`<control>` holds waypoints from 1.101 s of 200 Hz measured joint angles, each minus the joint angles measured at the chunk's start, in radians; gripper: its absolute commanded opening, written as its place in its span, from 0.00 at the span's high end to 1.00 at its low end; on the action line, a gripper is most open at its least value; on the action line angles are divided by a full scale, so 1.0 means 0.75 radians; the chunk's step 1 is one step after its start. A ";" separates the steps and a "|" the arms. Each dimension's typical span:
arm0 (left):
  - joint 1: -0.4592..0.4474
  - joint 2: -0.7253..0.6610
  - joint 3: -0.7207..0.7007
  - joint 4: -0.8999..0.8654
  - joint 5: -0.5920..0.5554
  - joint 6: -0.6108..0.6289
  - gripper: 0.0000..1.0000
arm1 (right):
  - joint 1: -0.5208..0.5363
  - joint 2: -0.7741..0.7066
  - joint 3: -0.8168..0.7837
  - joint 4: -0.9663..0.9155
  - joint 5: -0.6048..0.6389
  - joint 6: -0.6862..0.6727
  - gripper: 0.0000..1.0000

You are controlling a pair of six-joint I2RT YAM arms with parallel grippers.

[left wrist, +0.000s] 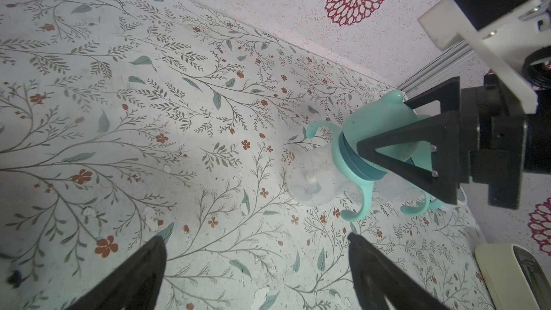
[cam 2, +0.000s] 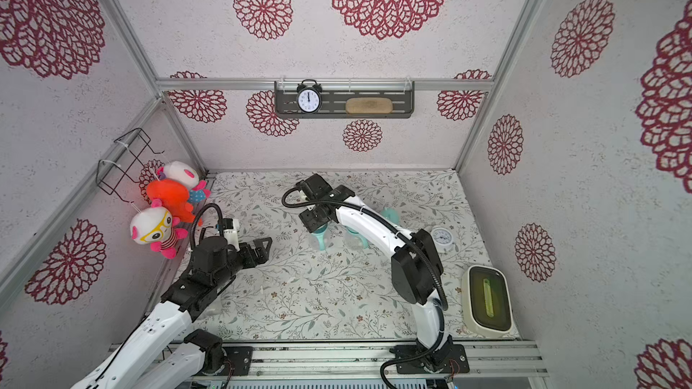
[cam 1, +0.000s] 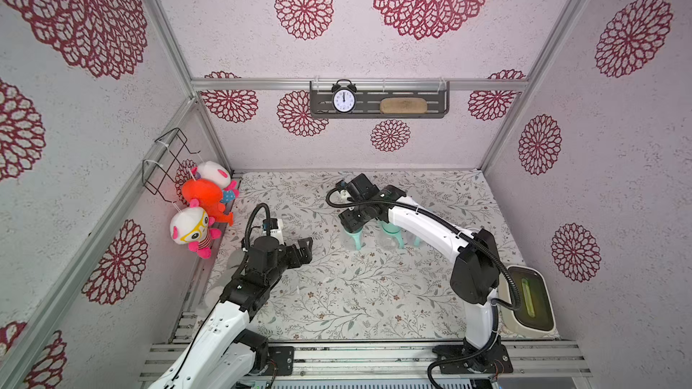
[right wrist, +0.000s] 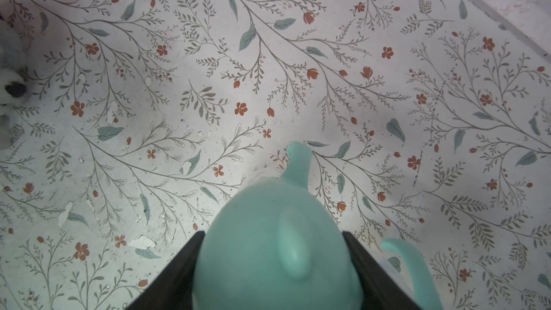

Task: Assemble the baby bottles
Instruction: Close the lid on the baby bottle.

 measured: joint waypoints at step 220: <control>0.000 0.020 0.000 0.001 -0.001 0.001 0.02 | 0.019 -0.145 -0.292 0.291 0.050 0.038 0.29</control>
